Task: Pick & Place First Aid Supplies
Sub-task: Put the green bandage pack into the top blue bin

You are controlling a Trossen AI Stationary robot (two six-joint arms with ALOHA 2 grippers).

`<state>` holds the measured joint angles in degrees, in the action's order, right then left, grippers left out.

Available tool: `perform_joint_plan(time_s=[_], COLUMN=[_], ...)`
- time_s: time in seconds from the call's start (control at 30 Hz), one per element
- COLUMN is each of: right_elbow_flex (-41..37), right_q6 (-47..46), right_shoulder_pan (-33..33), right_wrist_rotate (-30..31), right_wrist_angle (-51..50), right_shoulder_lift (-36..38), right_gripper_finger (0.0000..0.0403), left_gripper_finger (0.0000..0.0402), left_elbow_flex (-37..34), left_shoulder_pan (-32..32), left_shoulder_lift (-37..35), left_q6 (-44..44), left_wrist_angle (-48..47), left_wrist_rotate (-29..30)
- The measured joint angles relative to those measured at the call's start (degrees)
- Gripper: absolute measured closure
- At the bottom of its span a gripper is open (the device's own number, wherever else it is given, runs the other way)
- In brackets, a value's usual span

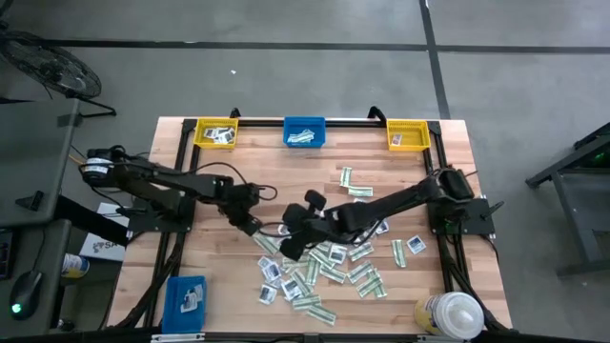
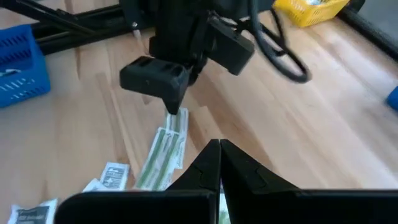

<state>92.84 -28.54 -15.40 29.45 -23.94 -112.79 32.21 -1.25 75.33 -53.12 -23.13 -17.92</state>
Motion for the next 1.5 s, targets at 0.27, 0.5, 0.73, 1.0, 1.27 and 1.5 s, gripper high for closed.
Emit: perform_joint_plan(time_s=[0.27,0.5,0.73,1.0,1.27,1.5], right_elbow_flex=[0.0,0.0,0.1,0.1,0.1,0.1], right_q6=[3.8,6.8,10.3,13.3,13.4,10.9], right_shoulder_pan=[1.6,3.5,6.2,9.0,11.4,13.8], right_wrist_rotate=[0.5,3.6,5.2,4.9,5.2,8.0], right_wrist_angle=[-3.5,-8.5,-14.5,-16.0,-16.1,-16.2], right_shoulder_lift=[5.0,9.8,14.9,17.7,17.7,17.7], right_gripper_finger=[0.0402,0.0402,0.0402,0.0402,0.0402,0.0402], left_gripper_finger=[0.0401,0.0401,0.0401,0.0401,0.0401,0.0401], left_elbow_flex=[10.1,18.4,22.6,22.6,22.5,22.5], left_shoulder_pan=[-0.3,-0.3,-2.7,-13.8,-25.0,-31.5], left_shoulder_lift=[-1.2,-1.3,-1.3,-1.2,2.5,9.8], left_q6=[2.0,2.5,4.9,8.4,16.6,20.9], left_wrist_angle=[-18.1,-20.0,-11.8,-3.9,4.2,13.8], left_wrist_rotate=[11.3,22.6,32.7,31.4,22.6,14.9])
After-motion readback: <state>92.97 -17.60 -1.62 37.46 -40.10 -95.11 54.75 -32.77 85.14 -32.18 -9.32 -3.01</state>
